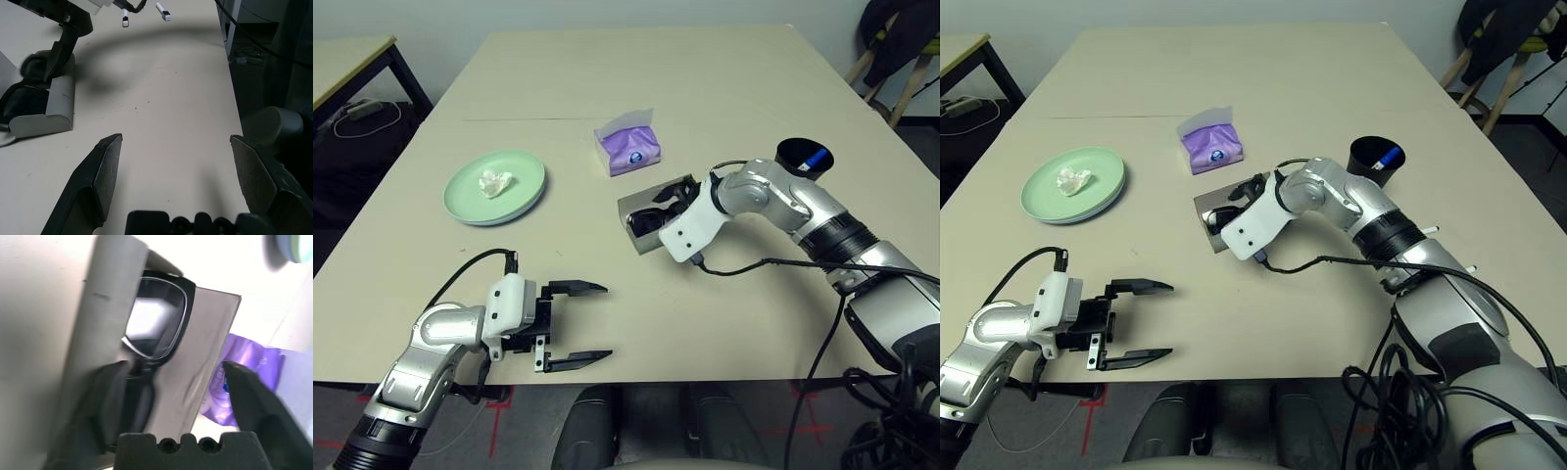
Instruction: Organize and tidy the items on the table.
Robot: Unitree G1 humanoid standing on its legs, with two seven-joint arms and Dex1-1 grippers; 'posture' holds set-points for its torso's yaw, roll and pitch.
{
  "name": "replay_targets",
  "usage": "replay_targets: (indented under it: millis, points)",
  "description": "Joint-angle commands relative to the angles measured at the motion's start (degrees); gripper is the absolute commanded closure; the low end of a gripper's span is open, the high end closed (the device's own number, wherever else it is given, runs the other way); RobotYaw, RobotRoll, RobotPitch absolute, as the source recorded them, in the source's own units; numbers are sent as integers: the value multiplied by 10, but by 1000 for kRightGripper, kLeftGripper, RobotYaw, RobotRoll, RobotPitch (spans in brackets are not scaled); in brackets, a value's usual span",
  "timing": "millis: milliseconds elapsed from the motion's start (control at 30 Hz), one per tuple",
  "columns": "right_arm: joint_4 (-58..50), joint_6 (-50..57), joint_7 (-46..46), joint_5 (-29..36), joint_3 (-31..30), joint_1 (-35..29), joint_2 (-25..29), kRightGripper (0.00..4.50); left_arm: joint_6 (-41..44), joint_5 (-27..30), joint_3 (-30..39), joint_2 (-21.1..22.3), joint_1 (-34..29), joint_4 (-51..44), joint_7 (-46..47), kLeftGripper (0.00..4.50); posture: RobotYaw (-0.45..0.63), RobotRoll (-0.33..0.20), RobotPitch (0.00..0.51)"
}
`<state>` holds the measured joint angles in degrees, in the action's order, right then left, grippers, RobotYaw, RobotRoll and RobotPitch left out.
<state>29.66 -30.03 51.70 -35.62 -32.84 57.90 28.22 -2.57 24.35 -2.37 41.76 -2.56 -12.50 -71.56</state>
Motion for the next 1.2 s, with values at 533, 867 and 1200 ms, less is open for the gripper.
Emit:
replay_targets:
  millis: [533,867,1200]
  points:
    - [-69,217,93,158,109,-5,-15,20,-3,-4,-6,-20,27,24,14,0,90,0,104]
    - [-211,502,74,277,214,-64,-31,20,30,14,14,-63,63,35,78,0,80,0,93]
    - [-413,594,-36,396,321,-298,-75,20,139,21,46,-110,147,57,201,0,57,0,82]
